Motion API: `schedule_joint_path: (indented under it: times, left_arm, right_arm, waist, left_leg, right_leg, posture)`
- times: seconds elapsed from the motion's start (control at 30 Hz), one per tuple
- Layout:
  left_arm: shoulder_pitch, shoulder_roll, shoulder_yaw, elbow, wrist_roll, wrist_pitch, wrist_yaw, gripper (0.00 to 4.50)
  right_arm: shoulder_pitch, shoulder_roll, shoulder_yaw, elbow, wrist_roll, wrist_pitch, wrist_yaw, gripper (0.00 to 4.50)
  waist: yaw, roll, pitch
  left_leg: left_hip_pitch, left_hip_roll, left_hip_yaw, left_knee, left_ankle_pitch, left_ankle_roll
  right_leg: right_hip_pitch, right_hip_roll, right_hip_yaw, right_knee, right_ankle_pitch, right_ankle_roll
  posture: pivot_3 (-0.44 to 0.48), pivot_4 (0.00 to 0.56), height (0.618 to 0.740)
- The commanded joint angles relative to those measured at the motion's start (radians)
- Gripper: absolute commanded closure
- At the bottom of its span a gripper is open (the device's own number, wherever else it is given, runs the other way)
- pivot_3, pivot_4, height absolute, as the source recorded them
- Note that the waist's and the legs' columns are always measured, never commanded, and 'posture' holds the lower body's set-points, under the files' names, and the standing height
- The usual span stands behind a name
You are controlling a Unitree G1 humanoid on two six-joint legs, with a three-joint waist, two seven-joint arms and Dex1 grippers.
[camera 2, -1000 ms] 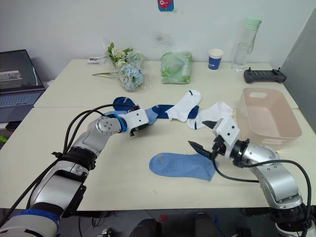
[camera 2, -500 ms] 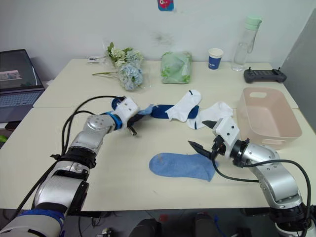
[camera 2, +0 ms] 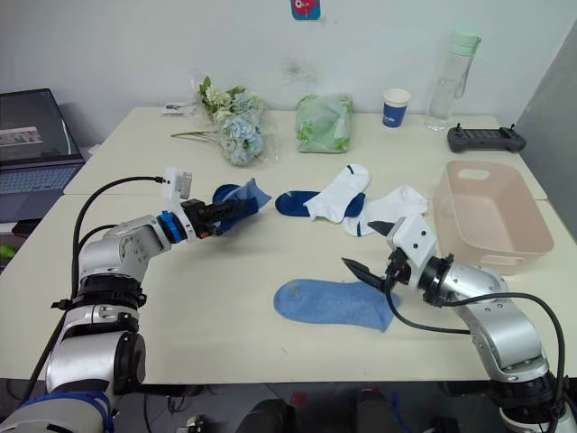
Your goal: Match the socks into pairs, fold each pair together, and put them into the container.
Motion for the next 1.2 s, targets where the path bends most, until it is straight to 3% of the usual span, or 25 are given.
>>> schedule_joint_path:
  times: [0.03, 0.23, 0.43, 0.77, 1.1, 1.2]
  left_arm:
    - [0.015, -0.013, -0.011, -0.077, -0.011, -0.011, 0.011, 4.23]
    - [0.041, -0.017, -0.037, -0.123, 0.005, -0.019, 0.021, 2.49]
    - [0.040, -0.007, -0.061, -0.111, 0.029, -0.038, 0.033, 2.49]
    - [0.143, 0.069, -0.226, -0.281, 0.091, -0.102, -0.135, 2.49]
    - [0.087, 0.058, -0.274, -0.112, 0.209, -0.231, -0.078, 2.49]
    - [0.086, 0.067, -0.281, -0.082, 0.223, -0.230, -0.083, 3.03]
  right_arm:
    - [-0.012, 0.002, -0.005, -0.023, 0.002, -0.014, 0.000, 0.00]
    - [-0.010, 0.002, -0.007, -0.024, 0.001, -0.013, 0.000, 0.00]
    - [-0.012, 0.003, -0.006, -0.022, 0.000, -0.014, 0.000, 0.00]
    - [-0.008, 0.001, -0.007, -0.025, 0.000, -0.010, 0.000, 0.00]
    - [-0.010, 0.006, -0.004, -0.026, 0.000, -0.009, -0.003, 0.00]
    - [-0.007, 0.005, -0.007, -0.028, -0.001, -0.007, -0.005, 0.00]
  waist:
    - [0.000, 0.000, 0.000]
    - [0.001, 0.000, 0.000]
    - [0.001, 0.000, 0.000]
    - [0.001, 0.000, 0.000]
    - [0.001, 0.000, 0.000]
    - [0.001, 0.000, 0.000]
  left_leg:
    - [0.000, 0.000, 0.000, 0.000, 0.000, 0.000]
    - [0.000, 0.000, 0.000, 0.000, 0.000, 0.000]
    - [0.000, 0.000, 0.000, 0.000, 0.000, 0.000]
    - [0.000, 0.000, 0.000, -0.001, 0.000, 0.000]
    - [0.000, 0.000, 0.000, 0.000, 0.000, 0.001]
    - [0.000, 0.000, 0.000, 0.000, 0.000, 0.001]
  right_leg:
    - [0.000, 0.000, 0.000, 0.000, 0.000, 0.000]
    - [0.000, 0.000, 0.000, 0.000, 0.000, 0.000]
    - [0.000, 0.000, 0.000, 0.000, 0.000, 0.000]
    - [0.000, 0.000, 0.001, 0.000, 0.000, 0.000]
    - [0.000, 0.000, 0.000, 0.000, 0.000, 0.000]
    - [0.000, 0.000, 0.000, 0.000, 0.000, 0.000]
  posture:
    - [0.000, 0.150, 0.740]
    - [0.000, 0.150, 0.740]
    - [0.000, 0.150, 0.740]
    - [0.000, 0.150, 0.740]
    - [0.000, 0.150, 0.740]
    - [0.000, 0.150, 0.740]
